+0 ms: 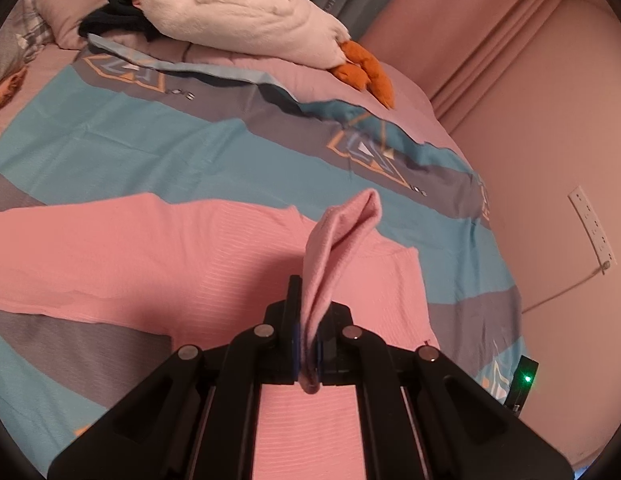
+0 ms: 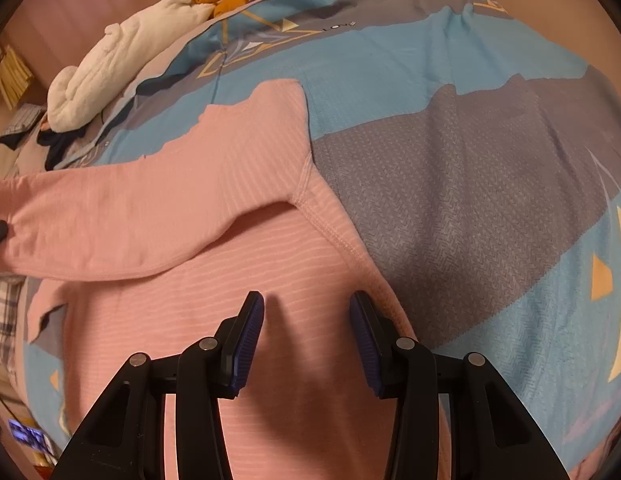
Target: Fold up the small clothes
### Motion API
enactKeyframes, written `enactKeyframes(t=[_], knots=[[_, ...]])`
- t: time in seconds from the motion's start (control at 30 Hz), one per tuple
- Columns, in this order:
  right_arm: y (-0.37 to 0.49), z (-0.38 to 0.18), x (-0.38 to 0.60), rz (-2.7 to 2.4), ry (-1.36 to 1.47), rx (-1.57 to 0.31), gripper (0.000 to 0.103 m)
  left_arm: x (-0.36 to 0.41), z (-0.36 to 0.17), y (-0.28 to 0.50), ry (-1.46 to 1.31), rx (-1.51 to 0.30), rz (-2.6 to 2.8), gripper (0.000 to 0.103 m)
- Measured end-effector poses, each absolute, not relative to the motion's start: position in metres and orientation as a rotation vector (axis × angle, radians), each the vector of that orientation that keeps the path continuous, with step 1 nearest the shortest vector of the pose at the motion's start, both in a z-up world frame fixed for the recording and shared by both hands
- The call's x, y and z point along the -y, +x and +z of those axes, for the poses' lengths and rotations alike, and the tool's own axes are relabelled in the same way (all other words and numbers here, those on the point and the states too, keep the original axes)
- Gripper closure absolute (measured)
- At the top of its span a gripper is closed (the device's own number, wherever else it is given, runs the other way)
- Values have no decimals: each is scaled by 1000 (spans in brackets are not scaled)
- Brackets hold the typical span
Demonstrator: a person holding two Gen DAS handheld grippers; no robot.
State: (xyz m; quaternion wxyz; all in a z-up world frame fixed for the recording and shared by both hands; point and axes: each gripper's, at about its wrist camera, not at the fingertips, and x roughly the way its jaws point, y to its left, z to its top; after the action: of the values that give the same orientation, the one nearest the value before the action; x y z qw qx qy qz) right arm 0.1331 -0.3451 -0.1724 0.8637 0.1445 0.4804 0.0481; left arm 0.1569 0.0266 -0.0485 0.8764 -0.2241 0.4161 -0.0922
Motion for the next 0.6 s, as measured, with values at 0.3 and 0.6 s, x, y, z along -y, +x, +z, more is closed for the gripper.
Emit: enactKeyframes(t=[0.3, 0.6], knots=[[138, -161, 340, 120, 290, -968, 59, -52, -56, 157, -487, -871, -134, 98], [185, -160, 328, 145, 293, -988, 62, -60, -80, 156, -483, -927, -85, 98]])
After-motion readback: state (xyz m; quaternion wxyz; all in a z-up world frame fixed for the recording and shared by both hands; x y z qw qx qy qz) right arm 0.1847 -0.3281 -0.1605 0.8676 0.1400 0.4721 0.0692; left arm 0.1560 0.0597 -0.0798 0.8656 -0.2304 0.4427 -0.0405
